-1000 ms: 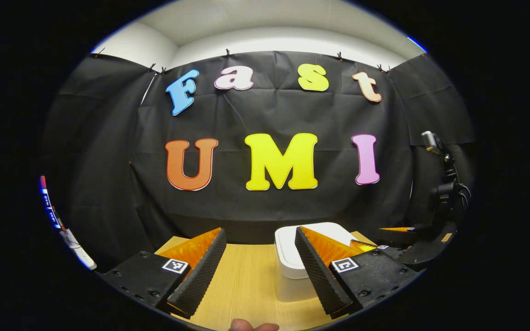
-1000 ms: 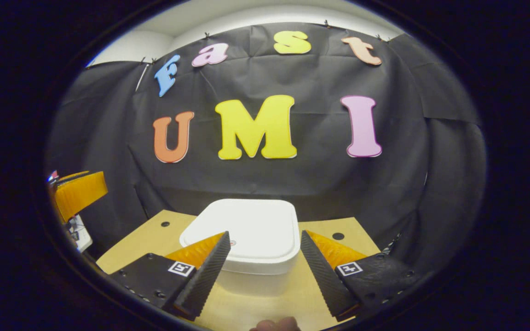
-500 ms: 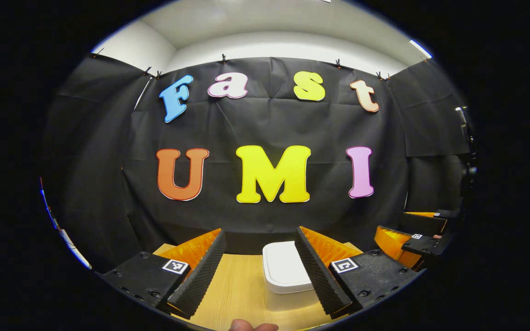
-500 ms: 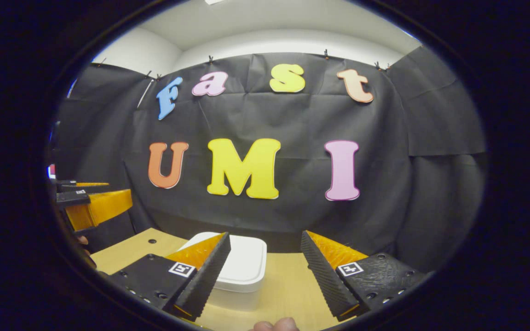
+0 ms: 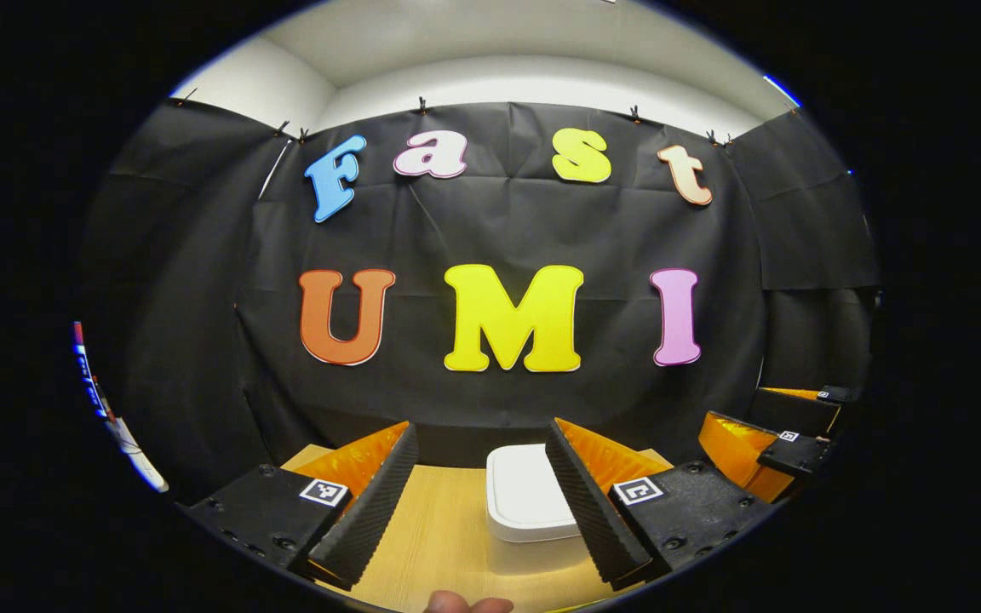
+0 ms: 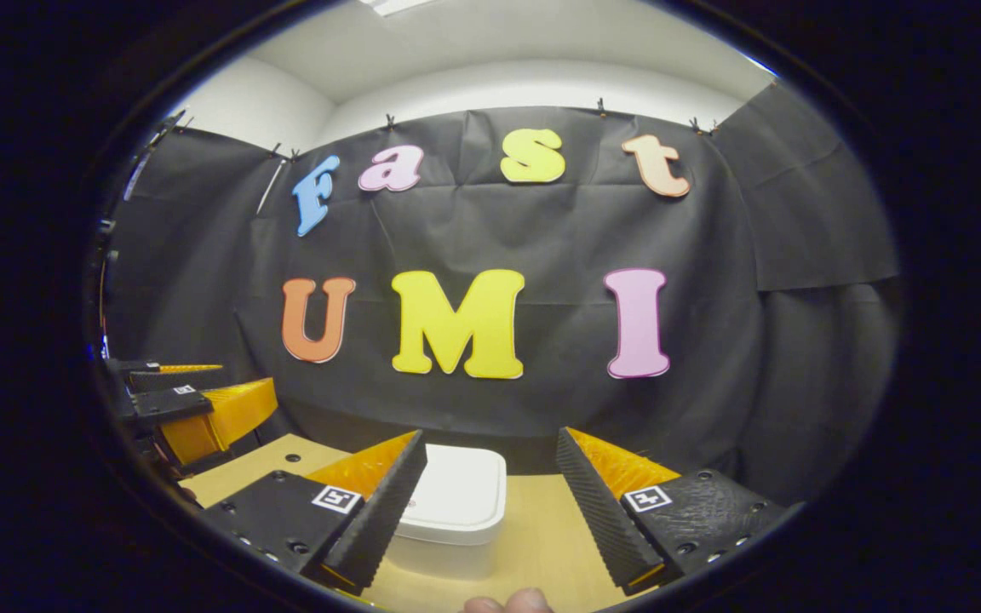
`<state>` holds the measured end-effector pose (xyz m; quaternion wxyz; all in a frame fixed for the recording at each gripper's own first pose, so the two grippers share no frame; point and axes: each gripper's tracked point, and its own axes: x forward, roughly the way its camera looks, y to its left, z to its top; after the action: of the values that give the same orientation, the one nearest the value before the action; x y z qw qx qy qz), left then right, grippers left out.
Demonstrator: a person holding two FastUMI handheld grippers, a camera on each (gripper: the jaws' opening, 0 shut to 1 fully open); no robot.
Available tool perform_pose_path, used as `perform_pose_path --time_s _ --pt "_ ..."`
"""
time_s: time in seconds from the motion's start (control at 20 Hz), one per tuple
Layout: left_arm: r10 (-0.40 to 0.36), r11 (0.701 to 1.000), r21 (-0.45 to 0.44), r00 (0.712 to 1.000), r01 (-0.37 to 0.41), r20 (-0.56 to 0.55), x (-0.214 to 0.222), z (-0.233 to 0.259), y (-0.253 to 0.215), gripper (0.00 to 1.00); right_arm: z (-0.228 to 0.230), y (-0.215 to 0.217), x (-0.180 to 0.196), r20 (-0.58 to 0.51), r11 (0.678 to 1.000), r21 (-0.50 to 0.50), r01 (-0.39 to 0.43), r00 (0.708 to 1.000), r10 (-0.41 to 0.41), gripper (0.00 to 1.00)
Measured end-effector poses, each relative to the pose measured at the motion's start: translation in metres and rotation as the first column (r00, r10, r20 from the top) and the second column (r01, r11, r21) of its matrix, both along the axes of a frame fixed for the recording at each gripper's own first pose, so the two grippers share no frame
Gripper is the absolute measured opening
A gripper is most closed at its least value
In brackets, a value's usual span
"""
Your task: Press the lid of the desktop garbage bin to open it, pick up the crumpled paper on the desktop and throw it into the bin, then pick up the pop can on the desktop and drop it into the bin, and finally close the garbage bin lid.
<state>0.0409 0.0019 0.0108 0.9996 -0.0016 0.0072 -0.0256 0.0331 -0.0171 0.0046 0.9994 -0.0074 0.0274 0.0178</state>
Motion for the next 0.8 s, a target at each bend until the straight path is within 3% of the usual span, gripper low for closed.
perform_pose_path --time_s 0.8 --pt "0.000 1.000 0.003 1.000 0.000 -0.012 -0.0003 -0.0032 -0.0046 0.97 0.0008 0.0042 0.0006 -0.006 1.000 0.028 -0.013 1.000 0.014 0.96"
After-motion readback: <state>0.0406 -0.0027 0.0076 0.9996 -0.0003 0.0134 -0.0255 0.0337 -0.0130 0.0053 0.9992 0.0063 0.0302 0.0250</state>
